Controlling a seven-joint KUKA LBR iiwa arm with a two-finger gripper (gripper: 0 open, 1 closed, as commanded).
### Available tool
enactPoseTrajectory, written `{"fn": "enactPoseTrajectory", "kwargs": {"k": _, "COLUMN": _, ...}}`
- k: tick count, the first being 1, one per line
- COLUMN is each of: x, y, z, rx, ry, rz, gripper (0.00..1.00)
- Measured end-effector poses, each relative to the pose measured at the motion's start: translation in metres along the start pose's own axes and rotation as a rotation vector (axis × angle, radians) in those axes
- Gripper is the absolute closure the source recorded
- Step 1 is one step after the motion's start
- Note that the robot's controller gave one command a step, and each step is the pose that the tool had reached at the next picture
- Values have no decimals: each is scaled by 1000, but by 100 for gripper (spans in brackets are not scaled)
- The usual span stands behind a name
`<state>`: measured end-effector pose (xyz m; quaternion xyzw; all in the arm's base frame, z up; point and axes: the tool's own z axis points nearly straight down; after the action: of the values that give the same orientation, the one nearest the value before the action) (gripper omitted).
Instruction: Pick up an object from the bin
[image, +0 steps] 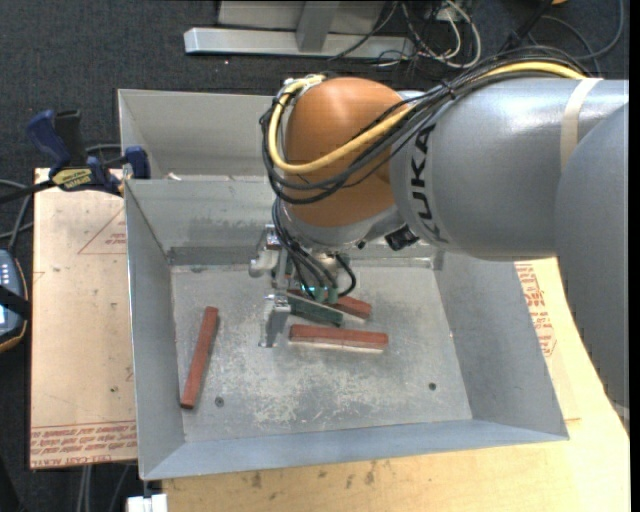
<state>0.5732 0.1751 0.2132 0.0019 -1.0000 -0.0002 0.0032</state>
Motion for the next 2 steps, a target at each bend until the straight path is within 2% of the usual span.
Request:
{"fn": "enactPoseTrajectory", "kwargs": {"k": 1, "x": -2, "y": -1, "z": -4, "rx": -1, "ry": -7, "rz": 3, "gripper": 0}}
{"fn": "enactPoseTrajectory", "kwargs": {"k": 2, "x": -3, "y": -16, "z": 11, "rx": -4, "ry": -14, "rz": -88, "gripper": 0}}
